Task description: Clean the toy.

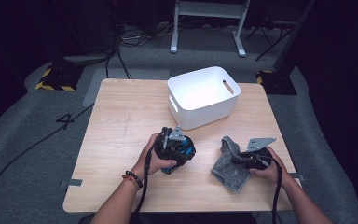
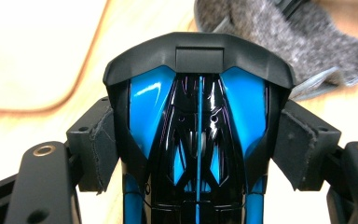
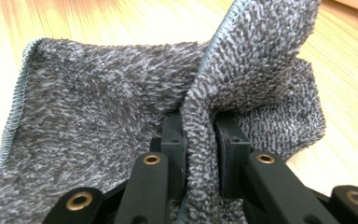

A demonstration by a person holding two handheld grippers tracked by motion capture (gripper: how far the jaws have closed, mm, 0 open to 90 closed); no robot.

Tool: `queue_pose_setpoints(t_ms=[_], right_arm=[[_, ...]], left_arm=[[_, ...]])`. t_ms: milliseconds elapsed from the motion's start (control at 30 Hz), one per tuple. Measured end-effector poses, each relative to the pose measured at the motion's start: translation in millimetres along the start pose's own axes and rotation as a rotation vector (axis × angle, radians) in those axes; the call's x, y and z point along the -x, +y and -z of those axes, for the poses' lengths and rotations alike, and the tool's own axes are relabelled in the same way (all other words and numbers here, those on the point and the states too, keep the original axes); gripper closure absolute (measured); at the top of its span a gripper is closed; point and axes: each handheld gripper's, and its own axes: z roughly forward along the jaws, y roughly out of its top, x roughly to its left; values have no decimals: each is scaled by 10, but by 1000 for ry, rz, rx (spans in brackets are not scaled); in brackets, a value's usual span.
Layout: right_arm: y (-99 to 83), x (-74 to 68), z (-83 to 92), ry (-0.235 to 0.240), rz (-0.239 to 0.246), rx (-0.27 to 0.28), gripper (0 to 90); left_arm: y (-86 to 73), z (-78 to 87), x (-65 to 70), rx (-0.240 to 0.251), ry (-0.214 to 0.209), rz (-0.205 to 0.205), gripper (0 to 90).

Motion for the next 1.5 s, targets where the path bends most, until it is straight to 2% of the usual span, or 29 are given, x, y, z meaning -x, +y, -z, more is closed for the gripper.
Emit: queue_pose_setpoints(t_ms=[433,700,867,967,1167,1267,1367,1433,1500], right_arm=[[-16,11,-3,13,3,-17,714],[-14,-8,-27,17,8,-28,690],[-12,-16,-39,16,12,-34,670],[-9,-22,-44,16,17,-38,651],[-8,-34,-52,20,25,-46,587],[-3,-51,-54,22,35,-44,489],[16,-76,-47,13,47,-27,384],[32,-87,-30,2,44,-7,333],[48,-98,-5,7,41,15,300]], left_arm=[[-25,-235,-18,-173,1,55,249],[-12,-357,12,-256,25,41,248],[-8,-452,55,-300,61,27,247],[-11,-495,60,-322,74,35,244],[-2,-492,62,-298,73,69,223],[13,-445,68,-258,59,77,184],[28,-380,73,-225,49,67,167],[26,-329,78,-201,48,65,161],[19,-245,82,-161,28,59,163]])
